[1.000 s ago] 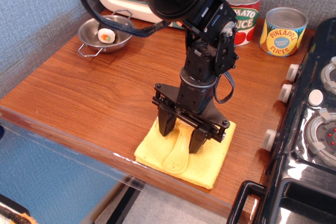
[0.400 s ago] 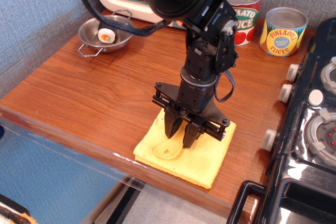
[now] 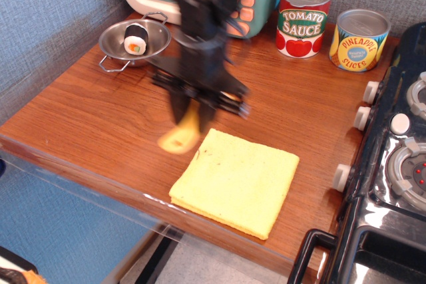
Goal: Move brush and place bottom left of table
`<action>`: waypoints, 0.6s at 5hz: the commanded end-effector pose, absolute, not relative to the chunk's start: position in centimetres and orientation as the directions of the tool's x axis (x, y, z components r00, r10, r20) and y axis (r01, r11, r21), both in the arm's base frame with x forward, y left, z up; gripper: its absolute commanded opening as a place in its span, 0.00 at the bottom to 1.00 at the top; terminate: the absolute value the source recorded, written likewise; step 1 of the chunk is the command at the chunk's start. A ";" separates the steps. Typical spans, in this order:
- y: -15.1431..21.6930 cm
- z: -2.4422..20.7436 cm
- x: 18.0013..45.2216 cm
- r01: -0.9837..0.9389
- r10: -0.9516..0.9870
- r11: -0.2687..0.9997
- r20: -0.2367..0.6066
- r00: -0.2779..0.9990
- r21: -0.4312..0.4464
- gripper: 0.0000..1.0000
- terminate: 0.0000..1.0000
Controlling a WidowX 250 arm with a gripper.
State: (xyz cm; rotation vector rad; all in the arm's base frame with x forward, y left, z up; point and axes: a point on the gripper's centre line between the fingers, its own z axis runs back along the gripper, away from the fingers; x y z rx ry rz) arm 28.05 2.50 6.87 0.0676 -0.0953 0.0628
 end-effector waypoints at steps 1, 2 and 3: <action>11.5 9.4 28.8 -0.187 0.174 0.980 0.150 0.973 0.073 0.00 0.00; 15.1 8.8 28.3 -0.204 0.190 0.974 0.138 0.972 0.095 0.00 0.00; 17.7 8.0 28.0 -0.192 0.176 0.974 0.129 0.976 0.121 0.00 0.00</action>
